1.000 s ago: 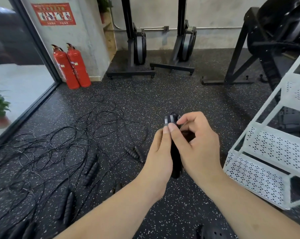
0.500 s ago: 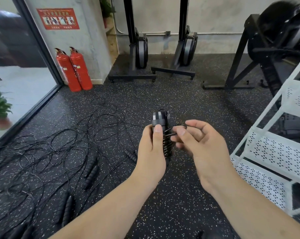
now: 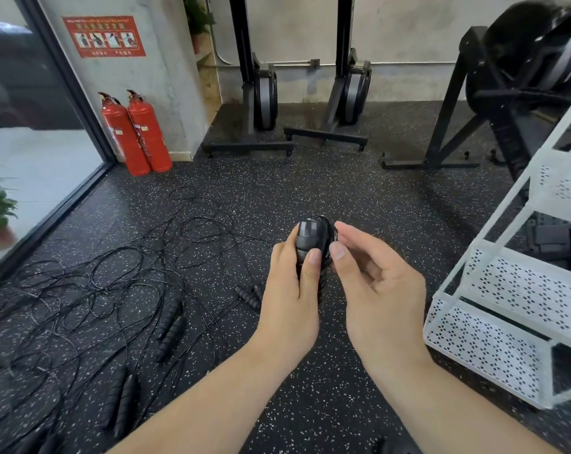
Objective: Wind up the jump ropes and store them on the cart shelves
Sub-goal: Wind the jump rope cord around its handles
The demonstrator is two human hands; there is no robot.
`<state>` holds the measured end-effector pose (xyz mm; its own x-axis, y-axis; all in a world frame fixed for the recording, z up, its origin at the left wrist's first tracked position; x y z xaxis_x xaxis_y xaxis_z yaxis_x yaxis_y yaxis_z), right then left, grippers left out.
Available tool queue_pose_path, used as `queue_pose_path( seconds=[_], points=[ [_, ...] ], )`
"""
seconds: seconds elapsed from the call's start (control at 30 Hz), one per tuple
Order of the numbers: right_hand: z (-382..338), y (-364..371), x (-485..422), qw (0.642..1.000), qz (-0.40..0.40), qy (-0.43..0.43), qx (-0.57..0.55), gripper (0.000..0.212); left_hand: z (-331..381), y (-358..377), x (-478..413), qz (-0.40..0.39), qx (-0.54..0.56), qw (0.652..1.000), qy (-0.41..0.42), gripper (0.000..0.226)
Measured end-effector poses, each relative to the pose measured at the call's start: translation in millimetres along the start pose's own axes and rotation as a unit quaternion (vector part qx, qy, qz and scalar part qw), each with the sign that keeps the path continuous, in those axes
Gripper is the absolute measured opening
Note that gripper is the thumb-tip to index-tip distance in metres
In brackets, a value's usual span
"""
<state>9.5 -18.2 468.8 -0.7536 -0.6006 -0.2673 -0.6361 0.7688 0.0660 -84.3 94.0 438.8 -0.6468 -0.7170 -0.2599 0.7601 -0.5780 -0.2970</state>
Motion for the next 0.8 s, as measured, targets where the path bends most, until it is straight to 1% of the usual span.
queue_pose_path(
  seconds=[0.17, 0.27, 0.37, 0.4, 0.47, 0.53, 0.57, 0.63, 0.73, 0.8],
  points=[
    [3.0, 0.0, -8.0, 0.999, -0.011, -0.003, 0.040, 0.022, 0.0, 2.7, 1.0, -0.013, -0.029, 0.999, 0.005, 0.054],
    [6.1, 0.0, -14.1, 0.999, -0.025, 0.004, 0.036, 0.022, -1.5, 0.5, 1.2, -0.015, -0.037, 0.999, 0.005, 0.054],
    [8.5, -0.5, -13.6, 0.996, -0.025, -0.013, 0.089, 0.022, -1.7, 0.0, 1.7, -0.016, -0.044, 0.999, 0.007, 0.055],
    [11.2, -0.8, -13.0, 0.996, -0.021, -0.007, 0.089, 0.022, -1.7, 0.6, 2.1, -0.017, -0.043, 0.999, 0.007, 0.056],
    [17.7, -0.1, -12.8, 0.999, -0.013, 0.029, 0.026, 0.022, -2.2, 2.0, 2.5, -0.020, -0.036, 0.999, 0.007, 0.056],
    [24.7, 2.7, -13.0, 0.994, -0.015, 0.087, -0.063, 0.022, -2.7, 3.4, 2.7, -0.024, -0.030, 0.999, 0.008, 0.057],
    [26.4, 3.6, -13.3, 0.990, -0.017, 0.105, -0.089, 0.021, -3.3, 4.0, 2.4, -0.026, -0.030, 0.999, 0.006, 0.057],
    [28.8, 3.0, -13.8, 0.986, -0.018, 0.122, -0.110, 0.020, -4.8, 4.5, 2.0, -0.032, -0.031, 0.999, 0.003, 0.057],
    [34.3, -0.1, -12.6, 0.983, 0.005, 0.137, -0.124, 0.018, -5.3, 5.8, 2.3, -0.043, -0.041, 0.998, 0.006, 0.058],
    [38.9, -1.4, -11.5, 0.980, 0.016, 0.149, -0.130, 0.021, -4.0, 6.9, 3.2, -0.047, -0.047, 0.998, 0.006, 0.060]
  ],
)
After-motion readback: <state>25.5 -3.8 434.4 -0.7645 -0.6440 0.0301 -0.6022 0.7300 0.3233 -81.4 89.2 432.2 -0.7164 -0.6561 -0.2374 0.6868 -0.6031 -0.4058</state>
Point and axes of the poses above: each hand's wrist, its own x-axis away from the middle knuckle, its own y-axis out of the palm, z = x × y, the point moved 9 cm from there along -x, towards the middle knuckle, and after that the axes turned 5 degrees about -z, right-handed, at the moved point
